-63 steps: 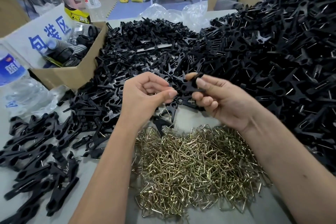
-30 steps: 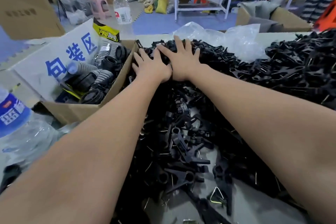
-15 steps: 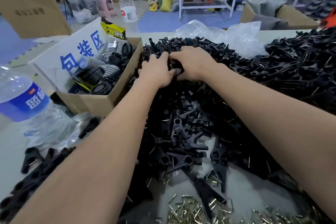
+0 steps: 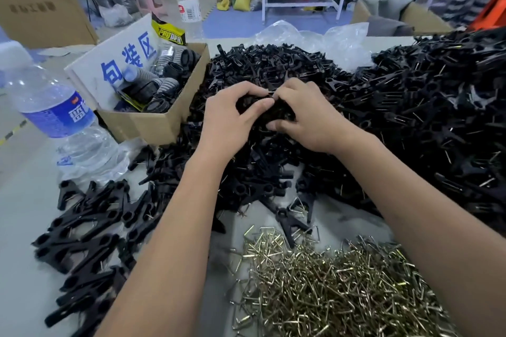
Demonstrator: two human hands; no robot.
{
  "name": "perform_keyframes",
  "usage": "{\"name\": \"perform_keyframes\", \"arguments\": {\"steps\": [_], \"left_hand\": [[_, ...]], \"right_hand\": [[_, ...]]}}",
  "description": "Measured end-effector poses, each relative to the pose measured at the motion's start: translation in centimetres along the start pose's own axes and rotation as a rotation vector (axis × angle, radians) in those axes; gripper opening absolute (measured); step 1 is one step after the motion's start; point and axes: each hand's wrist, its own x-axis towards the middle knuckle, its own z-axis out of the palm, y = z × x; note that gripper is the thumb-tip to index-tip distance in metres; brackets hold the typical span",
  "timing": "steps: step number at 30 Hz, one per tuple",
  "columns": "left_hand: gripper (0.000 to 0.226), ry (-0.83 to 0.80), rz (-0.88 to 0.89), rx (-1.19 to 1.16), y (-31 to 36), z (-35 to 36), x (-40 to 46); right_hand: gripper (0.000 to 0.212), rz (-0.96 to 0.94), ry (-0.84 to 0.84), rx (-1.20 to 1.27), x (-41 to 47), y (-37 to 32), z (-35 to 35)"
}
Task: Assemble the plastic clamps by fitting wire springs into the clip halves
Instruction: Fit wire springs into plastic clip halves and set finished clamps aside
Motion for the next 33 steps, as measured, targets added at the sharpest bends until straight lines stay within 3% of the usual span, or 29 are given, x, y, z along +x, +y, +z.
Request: {"name": "perform_keyframes", "arguments": {"steps": [3,9,12,17,21,23,26,29,33], "left_hand": [[0.026,0.031,-0.029,-0.041,0.5,-0.2,-1.4],[0.029,0.059,-0.132,0.017,0.6,0.5,-3.6],[0.038,0.094,-0.165,0.016,0.6,0.8,-4.1],[0.01,0.149,-0.24,-0.028,0.6,1.1,-4.1],[0.013,0.166,-0.176,0.11,1.4,1.3,-4.2],[0.022,0.271,-0.178,0.006,2.2,1.5,-4.6],[0.02,0.328,-0.202,-0.367,3.4,1.8,-5.2],[0.012,0.195,-0.221,-0.657,4.5,2.0,-6.0],[0.012,-0.027,-0.188,-0.64,5.1,2.8,-8.1]], "right_hand": [[0.045,0.028,0.03,0.051,-2.1,0.1,-0.4],[0.031,0.032,0.103,0.036,-4.3,-0.1,-0.5],[0.031,0.044,0.163,0.172,-4.9,-0.1,-0.7],[0.025,0.095,0.21,0.303,-6.5,-0.3,-0.8],[0.018,0.159,0.242,0.368,-7.4,-0.1,-0.2],[0.021,0.206,0.262,0.422,-7.6,0.2,0.1],[0.021,0.276,0.343,0.655,-8.5,0.9,0.2],[0.012,0.322,0.391,0.964,-10.1,0.8,0.2],[0.009,0.356,0.395,1.108,-12.6,1.0,0.5]]}}
